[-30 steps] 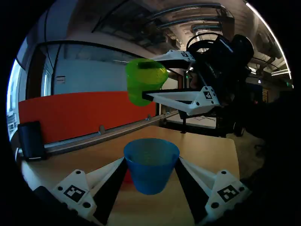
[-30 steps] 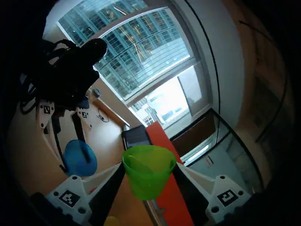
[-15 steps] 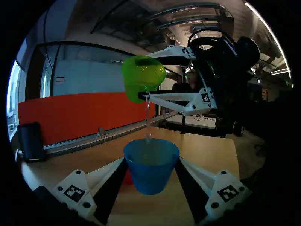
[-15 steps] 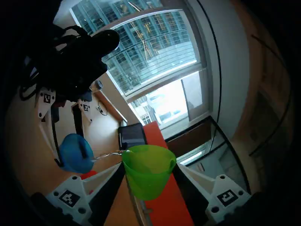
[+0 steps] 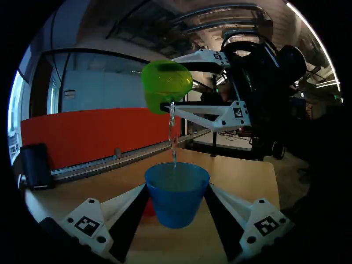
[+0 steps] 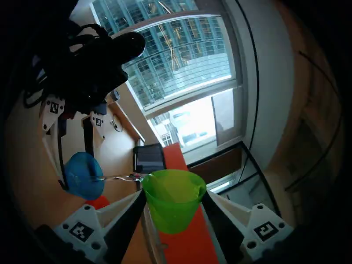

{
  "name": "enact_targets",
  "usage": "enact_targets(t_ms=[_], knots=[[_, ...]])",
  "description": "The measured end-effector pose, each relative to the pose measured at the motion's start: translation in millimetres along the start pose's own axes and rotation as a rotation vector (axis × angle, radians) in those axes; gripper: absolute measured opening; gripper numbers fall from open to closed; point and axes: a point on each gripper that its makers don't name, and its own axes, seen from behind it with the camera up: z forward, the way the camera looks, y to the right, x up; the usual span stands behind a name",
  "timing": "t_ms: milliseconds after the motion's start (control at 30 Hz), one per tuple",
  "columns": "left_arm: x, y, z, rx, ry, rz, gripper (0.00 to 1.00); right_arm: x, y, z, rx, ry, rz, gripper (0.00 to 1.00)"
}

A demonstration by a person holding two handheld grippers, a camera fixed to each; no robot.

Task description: Pour water

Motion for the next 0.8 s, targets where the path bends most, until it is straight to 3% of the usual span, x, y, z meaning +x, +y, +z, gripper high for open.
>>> enact_targets(t_ms=[800], knots=[[0.3,-4.0,-2.0,0.006,0.004,-0.001,0.85,7.1,6.7,2.2,-0.013,0.015,-0.090,0.90]])
